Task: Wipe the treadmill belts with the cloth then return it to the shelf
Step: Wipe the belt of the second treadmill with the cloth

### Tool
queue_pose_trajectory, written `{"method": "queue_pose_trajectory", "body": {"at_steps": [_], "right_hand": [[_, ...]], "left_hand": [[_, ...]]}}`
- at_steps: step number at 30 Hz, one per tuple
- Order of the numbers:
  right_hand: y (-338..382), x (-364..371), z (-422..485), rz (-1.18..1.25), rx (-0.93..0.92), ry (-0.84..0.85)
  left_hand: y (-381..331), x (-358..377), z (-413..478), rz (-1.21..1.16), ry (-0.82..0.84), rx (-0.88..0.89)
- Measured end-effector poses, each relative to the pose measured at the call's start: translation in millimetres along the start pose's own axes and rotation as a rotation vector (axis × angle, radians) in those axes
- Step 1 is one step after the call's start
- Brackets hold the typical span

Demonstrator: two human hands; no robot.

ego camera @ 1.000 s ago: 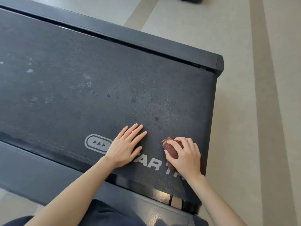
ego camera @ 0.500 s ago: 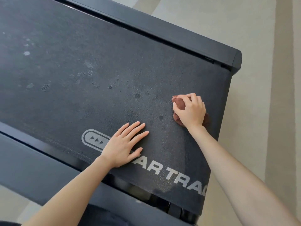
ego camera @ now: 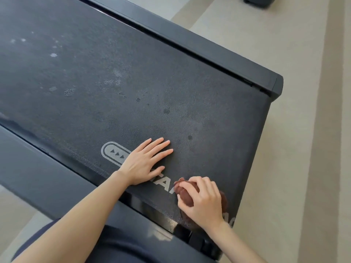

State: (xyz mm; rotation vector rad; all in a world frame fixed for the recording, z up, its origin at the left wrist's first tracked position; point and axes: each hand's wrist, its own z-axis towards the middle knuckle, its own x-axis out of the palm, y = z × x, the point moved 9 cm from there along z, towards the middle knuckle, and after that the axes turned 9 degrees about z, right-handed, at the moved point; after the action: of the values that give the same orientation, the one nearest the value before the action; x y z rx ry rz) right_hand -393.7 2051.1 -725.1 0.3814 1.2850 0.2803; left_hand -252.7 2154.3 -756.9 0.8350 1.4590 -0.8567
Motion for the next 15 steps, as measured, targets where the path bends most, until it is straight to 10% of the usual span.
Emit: {"method": "queue_pose_trajectory", "body": {"at_steps": [15], "right_hand": [[-103.0,16.4,253.8,-0.119,0.269,-0.167]], "left_hand": [[16.5,3.4,-3.9,-0.105,-0.071,-0.049]]}}
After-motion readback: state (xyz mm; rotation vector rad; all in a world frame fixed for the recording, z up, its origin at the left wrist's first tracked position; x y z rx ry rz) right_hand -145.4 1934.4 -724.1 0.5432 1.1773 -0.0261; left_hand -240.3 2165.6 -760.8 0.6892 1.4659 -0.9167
